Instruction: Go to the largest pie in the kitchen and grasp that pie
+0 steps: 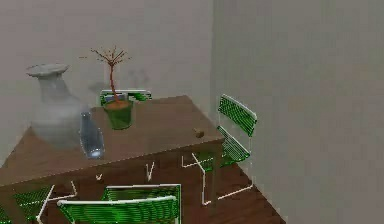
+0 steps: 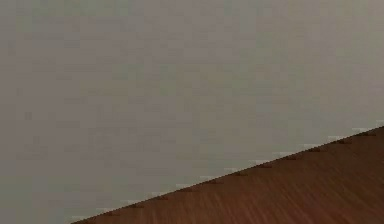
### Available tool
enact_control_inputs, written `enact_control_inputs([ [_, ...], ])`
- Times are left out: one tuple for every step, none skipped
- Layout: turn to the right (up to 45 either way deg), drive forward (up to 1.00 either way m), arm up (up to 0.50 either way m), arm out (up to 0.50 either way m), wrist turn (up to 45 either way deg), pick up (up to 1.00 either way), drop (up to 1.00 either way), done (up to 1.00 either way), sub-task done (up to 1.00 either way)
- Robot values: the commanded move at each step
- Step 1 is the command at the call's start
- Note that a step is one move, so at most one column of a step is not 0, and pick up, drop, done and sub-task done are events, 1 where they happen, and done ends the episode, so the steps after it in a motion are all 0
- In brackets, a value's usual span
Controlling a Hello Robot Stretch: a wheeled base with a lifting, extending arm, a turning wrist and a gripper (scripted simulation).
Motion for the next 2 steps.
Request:
enact_control_inputs([
  [-45.0,0.00,0.00,0.00,0.0,0.00,0.00,0.00,0.00],
  [-45.0,0.00,0.00,0.00,0.0,0.00,0.00,0.00,0.00],
])
